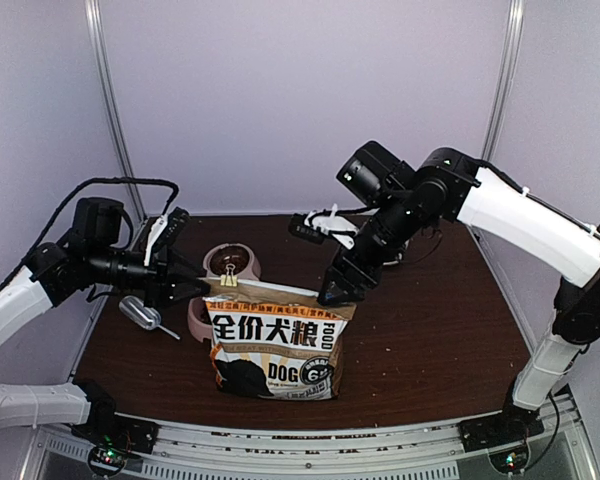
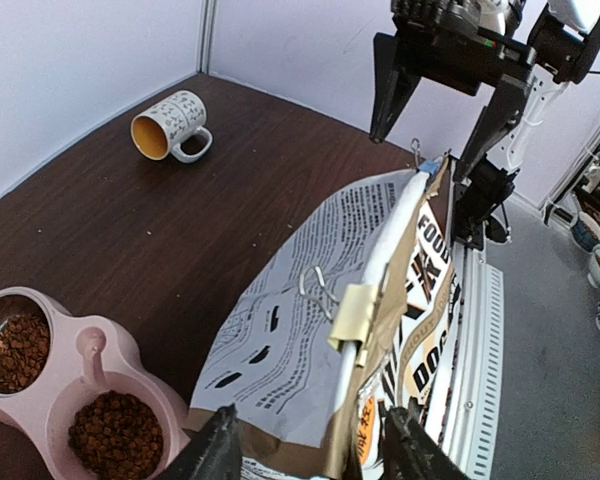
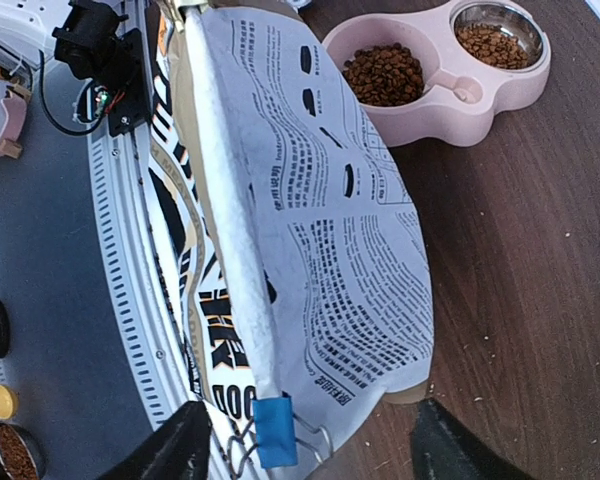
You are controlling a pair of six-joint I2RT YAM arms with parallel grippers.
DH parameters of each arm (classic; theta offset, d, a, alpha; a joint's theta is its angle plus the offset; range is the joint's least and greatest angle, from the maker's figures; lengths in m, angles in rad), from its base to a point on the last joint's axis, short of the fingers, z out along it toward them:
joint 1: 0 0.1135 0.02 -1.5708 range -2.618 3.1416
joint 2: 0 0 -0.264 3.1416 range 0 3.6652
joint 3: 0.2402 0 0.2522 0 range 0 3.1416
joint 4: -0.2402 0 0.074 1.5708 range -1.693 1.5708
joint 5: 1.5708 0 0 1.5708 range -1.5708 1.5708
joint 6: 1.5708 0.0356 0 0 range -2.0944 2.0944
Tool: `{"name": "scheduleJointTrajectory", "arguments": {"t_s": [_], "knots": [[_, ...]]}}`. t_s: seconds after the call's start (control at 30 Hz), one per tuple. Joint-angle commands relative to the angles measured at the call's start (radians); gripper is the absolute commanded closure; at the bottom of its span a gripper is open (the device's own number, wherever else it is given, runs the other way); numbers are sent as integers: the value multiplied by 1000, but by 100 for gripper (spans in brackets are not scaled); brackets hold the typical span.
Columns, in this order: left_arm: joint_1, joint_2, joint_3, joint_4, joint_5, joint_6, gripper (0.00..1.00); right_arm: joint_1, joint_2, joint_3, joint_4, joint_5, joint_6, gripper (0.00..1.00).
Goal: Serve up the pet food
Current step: Install the clamp onto the pet food bag, then reset both arms
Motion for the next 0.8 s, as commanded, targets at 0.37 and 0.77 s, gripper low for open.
{"name": "scheduleJointTrajectory", "arguments": {"t_s": [0.37,0.77], "knots": [[12,56,204,79,-334,-244,21,-103,-245,-205,398,88,218,5],[475,99,-67,332,-495,-416,19,-519,-548,-774,749,277,441,4]]}}
